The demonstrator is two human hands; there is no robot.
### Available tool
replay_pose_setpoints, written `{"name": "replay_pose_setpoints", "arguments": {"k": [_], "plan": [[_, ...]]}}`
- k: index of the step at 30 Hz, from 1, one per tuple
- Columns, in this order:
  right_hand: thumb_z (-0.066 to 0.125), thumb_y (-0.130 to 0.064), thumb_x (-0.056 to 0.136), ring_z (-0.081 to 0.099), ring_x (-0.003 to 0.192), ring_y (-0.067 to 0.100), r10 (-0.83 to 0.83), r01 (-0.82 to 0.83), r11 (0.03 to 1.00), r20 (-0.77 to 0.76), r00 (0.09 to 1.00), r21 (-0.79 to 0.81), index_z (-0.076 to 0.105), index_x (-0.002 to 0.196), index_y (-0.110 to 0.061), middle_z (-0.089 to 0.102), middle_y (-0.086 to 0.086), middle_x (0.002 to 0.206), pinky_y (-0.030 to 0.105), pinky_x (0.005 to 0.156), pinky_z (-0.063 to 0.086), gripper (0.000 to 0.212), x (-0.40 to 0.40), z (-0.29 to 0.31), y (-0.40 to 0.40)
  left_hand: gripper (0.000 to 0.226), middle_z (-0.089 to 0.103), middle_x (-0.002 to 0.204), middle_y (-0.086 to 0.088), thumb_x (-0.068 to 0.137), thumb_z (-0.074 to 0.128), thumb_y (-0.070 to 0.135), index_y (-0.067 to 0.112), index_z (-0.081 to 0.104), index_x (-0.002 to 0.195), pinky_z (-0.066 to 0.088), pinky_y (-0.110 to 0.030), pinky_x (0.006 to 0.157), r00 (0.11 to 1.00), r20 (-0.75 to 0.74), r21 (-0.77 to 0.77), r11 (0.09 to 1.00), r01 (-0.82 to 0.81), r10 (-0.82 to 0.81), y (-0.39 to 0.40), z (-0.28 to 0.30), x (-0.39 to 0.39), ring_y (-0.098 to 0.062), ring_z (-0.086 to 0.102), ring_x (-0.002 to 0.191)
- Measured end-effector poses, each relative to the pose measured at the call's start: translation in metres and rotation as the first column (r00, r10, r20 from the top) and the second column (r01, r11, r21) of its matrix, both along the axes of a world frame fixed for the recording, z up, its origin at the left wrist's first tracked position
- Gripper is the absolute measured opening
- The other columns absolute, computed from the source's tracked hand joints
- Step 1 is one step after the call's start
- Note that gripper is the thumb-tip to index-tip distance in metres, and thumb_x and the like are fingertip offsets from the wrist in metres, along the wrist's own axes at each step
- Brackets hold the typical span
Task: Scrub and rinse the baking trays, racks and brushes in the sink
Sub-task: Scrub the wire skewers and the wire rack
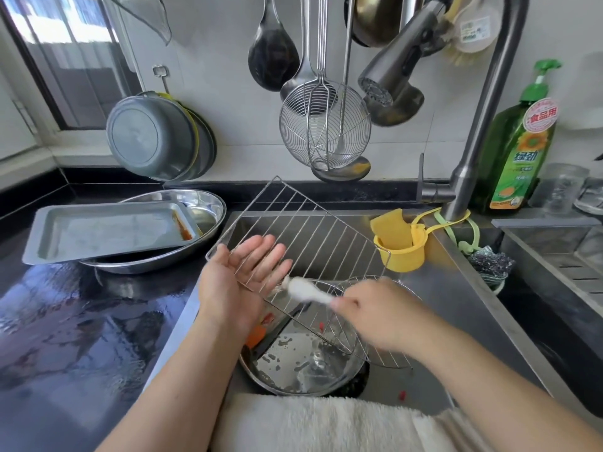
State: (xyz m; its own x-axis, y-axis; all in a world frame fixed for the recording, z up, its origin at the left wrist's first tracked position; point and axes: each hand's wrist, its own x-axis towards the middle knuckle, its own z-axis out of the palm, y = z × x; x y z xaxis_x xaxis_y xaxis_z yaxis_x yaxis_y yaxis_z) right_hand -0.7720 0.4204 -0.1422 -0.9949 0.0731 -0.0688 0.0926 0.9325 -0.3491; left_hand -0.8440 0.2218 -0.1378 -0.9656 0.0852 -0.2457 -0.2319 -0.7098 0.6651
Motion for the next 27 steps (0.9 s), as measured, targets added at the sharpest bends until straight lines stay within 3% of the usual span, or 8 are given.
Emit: {"name": "replay_pose_setpoints", "arguments": {"k": [3, 6, 10, 16, 18, 23, 25, 27], "plan": [[0.030, -0.046, 0.108, 0.052, 0.063, 0.025, -0.261, 0.251, 0.965, -0.239, 0.935, -0.070, 0.054, 0.078, -0.016, 0.055, 0.003, 0.067, 0.035, 0.053, 0.035, 0.048, -0.011, 0.008, 0.024, 0.058, 0.078, 0.100, -0.018, 0.113, 0.033, 0.042, 0.001, 0.070, 0.096, 0.057, -0.039, 0.070, 1.000, 0.011, -0.072, 0.997, -0.007, 0.008, 0.004, -0.002, 0.000, -0.026, 0.073, 0.070], [0.030, -0.039, 0.109, 0.049, 0.061, 0.020, -0.336, 0.314, 0.942, -0.293, 0.895, -0.121, 0.049, 0.095, -0.015, 0.054, 0.002, 0.072, 0.034, 0.051, 0.030, 0.034, -0.010, 0.004, 0.034, 0.057, 0.059, 0.065, -0.007, 0.112, 0.036, 0.041, 0.011, 0.060, 0.069, 0.036, -0.027, 0.050, 1.000, -0.025, -0.179, 0.984, -0.015, 0.010, 0.007, -0.004, 0.001, -0.016, 0.040, 0.046], [0.031, -0.038, 0.109, 0.048, 0.067, 0.017, -0.373, 0.322, 0.924, -0.293, 0.880, -0.208, 0.048, 0.096, -0.017, 0.054, 0.002, 0.078, 0.036, 0.053, 0.029, 0.030, -0.011, 0.005, 0.033, 0.056, 0.019, 0.056, 0.002, 0.112, 0.035, 0.039, 0.019, 0.037, 0.060, 0.016, -0.026, 0.043, 0.997, -0.077, -0.155, 0.988, 0.021, -0.033, 0.005, -0.004, -0.001, -0.012, 0.013, 0.045], [0.032, -0.035, 0.110, 0.051, 0.069, 0.021, -0.364, 0.186, 0.864, -0.324, 0.873, -0.468, 0.054, 0.089, -0.016, 0.058, 0.000, 0.083, 0.039, 0.062, 0.043, 0.036, -0.014, 0.006, 0.022, 0.056, 0.015, 0.054, 0.002, 0.110, 0.037, 0.035, 0.022, 0.024, 0.057, 0.011, -0.028, 0.048, 0.966, -0.199, -0.337, 0.937, 0.088, -0.162, 0.017, 0.004, 0.009, -0.014, 0.010, 0.048], [0.033, -0.030, 0.109, 0.046, 0.066, 0.017, -0.417, 0.215, 0.786, -0.241, 0.877, -0.580, 0.057, 0.089, -0.017, 0.054, -0.001, 0.077, 0.033, 0.058, 0.036, 0.034, -0.019, 0.005, 0.018, 0.055, 0.015, 0.053, 0.000, 0.110, 0.037, 0.031, 0.022, 0.024, 0.057, 0.011, -0.029, 0.048, 0.947, -0.264, -0.414, 0.908, 0.060, -0.183, 0.024, 0.004, 0.012, -0.015, 0.009, 0.051], [0.041, -0.027, 0.105, 0.034, 0.054, 0.017, -0.469, 0.513, 0.501, 0.280, 0.838, -0.697, 0.055, 0.083, -0.020, 0.047, 0.002, 0.070, 0.015, 0.038, 0.023, 0.027, -0.019, -0.020, 0.019, 0.053, 0.014, 0.055, 0.002, 0.110, 0.037, 0.032, 0.024, 0.021, 0.060, 0.011, -0.029, 0.048, 0.959, -0.257, -0.352, 0.936, 0.025, -0.122, 0.018, 0.005, 0.010, -0.015, 0.008, 0.050], [0.038, -0.026, 0.106, 0.036, 0.053, 0.015, -0.452, 0.377, 0.536, 0.121, 0.884, -0.755, 0.056, 0.088, -0.019, 0.046, 0.000, 0.066, 0.020, 0.042, 0.025, 0.026, -0.019, -0.010, 0.013, 0.055, 0.014, 0.054, 0.002, 0.110, 0.036, 0.032, 0.023, 0.024, 0.057, 0.013, -0.028, 0.046, 0.958, -0.244, -0.351, 0.935, 0.058, -0.151, 0.019, 0.005, 0.010, -0.014, 0.009, 0.048], [0.033, -0.030, 0.109, 0.038, 0.055, 0.014, -0.391, 0.189, 0.671, -0.125, 0.912, -0.717, 0.055, 0.092, -0.017, 0.047, -0.002, 0.067, 0.028, 0.049, 0.029, 0.030, -0.020, 0.001, 0.006, 0.052, 0.014, 0.054, 0.002, 0.110, 0.036, 0.031, 0.023, 0.021, 0.060, 0.012, -0.028, 0.047, 0.948, -0.247, -0.370, 0.924, 0.098, -0.200, 0.025, 0.005, 0.014, -0.015, 0.007, 0.050]]}}
